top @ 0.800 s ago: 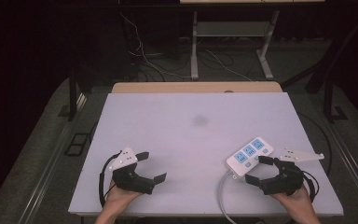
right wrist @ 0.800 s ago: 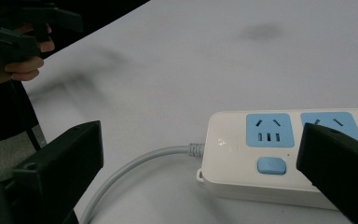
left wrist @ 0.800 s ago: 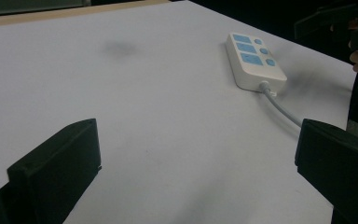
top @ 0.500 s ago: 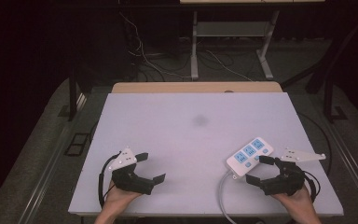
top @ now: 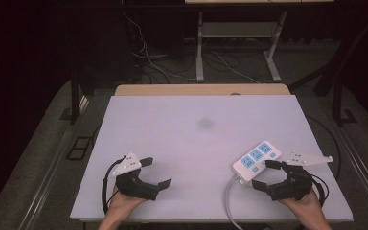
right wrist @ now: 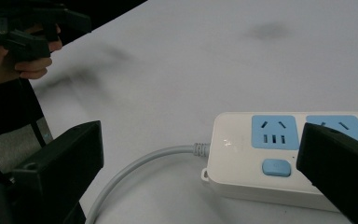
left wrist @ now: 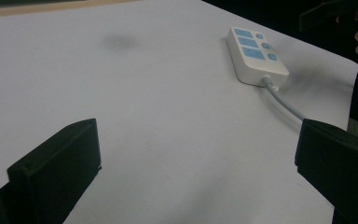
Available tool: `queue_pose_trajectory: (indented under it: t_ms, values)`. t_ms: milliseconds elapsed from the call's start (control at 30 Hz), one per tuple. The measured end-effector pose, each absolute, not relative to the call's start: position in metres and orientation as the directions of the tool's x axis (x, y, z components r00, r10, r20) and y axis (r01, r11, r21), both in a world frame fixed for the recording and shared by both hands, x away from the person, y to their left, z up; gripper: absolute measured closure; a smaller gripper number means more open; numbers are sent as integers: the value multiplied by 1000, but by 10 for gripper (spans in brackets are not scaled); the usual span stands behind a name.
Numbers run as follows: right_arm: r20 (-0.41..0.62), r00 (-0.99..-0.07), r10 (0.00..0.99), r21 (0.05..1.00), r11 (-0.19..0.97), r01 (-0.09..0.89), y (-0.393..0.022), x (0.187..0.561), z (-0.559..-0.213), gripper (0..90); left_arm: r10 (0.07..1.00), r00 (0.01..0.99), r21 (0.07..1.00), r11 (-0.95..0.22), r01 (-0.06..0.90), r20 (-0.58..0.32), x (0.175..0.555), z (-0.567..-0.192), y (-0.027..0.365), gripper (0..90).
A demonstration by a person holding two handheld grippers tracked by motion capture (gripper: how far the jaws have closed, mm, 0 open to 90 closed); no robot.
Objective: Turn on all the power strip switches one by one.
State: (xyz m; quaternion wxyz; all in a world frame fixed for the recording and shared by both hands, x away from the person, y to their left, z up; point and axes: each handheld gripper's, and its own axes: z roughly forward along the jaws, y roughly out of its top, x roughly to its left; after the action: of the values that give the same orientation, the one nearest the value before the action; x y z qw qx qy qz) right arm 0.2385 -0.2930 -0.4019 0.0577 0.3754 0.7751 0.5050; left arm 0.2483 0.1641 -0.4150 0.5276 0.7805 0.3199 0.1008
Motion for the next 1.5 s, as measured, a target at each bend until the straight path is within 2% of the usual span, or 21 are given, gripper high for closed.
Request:
queue_pose_trajectory:
  t_ms: [1500]
  values:
    - [231,-778,585,711,443,545,-287,279,-379,6,623,755,885,-212,413,-203,250,-418,171,0]
